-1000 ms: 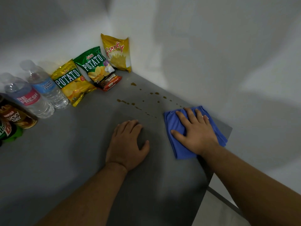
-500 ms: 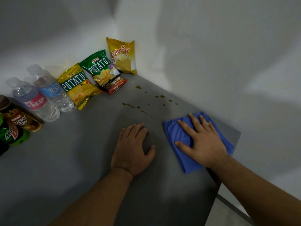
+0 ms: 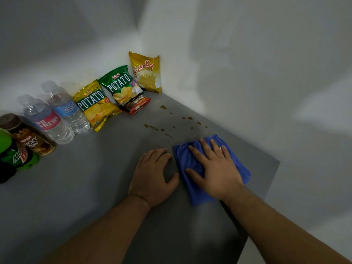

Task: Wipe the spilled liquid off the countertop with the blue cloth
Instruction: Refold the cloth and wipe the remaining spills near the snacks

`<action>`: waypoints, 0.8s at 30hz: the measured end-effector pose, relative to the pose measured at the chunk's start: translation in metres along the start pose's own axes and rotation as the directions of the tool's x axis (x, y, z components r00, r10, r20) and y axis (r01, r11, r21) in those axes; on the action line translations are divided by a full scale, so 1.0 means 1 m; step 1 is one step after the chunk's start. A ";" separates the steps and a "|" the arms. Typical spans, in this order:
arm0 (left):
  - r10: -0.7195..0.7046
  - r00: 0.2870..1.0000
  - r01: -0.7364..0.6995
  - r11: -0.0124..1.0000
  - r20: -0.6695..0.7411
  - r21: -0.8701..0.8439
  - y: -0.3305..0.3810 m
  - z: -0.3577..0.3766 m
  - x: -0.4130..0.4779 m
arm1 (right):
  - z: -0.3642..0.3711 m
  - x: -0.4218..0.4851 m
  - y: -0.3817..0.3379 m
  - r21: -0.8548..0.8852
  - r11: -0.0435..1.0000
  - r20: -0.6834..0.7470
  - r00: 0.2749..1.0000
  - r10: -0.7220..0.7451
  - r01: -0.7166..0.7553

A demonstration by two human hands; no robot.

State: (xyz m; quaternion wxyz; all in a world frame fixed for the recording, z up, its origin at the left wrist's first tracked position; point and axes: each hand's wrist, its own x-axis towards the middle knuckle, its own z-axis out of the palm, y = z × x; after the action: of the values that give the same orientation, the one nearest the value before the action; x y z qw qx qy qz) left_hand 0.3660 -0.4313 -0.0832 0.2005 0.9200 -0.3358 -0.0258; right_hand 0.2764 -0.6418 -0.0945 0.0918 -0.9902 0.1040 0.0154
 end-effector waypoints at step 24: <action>-0.073 0.994 0.077 0.996 -0.086 0.050 -0.062 -0.016 0.023 | -0.006 0.061 0.015 -0.051 0.999 0.008 1.000 -0.008 0.009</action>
State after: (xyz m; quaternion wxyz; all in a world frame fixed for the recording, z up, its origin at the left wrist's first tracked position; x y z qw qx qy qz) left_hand 0.4245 -0.3970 -0.0905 0.1889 0.9372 -0.2929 0.0142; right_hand 0.3328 -0.6701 -0.0942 0.0669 -0.9926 0.0990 0.0214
